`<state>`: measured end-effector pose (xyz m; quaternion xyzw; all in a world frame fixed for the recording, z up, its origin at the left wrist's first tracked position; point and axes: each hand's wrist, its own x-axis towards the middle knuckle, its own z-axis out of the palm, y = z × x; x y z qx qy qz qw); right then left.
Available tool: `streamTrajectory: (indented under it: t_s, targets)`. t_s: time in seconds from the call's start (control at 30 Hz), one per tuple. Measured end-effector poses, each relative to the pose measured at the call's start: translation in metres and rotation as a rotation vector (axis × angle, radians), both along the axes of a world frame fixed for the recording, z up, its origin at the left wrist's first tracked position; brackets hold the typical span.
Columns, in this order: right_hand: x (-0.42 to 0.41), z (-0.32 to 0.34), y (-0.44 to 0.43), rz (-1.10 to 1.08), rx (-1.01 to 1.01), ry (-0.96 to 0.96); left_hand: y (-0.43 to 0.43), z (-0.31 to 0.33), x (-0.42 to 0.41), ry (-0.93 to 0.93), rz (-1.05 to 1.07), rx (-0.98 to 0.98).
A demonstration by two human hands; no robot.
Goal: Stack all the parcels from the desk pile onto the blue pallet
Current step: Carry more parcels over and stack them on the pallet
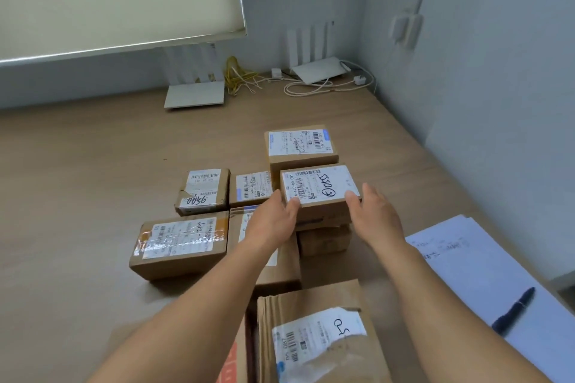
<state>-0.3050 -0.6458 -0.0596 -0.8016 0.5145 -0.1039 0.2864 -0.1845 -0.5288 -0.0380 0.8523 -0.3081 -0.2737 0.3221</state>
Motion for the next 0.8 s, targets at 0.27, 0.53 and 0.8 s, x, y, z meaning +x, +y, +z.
streamTrajectory:
  t_s: [0.27,0.53,0.8]
  targets:
    - [-0.009,-0.011,0.009,0.038,0.139,-0.217,0.007,-0.012,-0.010,0.172,0.084,-0.146]
    - [-0.025,-0.002,0.038,0.127,0.031,-0.298,0.045,-0.002,-0.020,0.204,0.026,-0.284]
    - [-0.013,0.012,0.127,0.208,-0.063,-0.401,0.139,0.014,-0.008,0.133,0.068,-0.363]
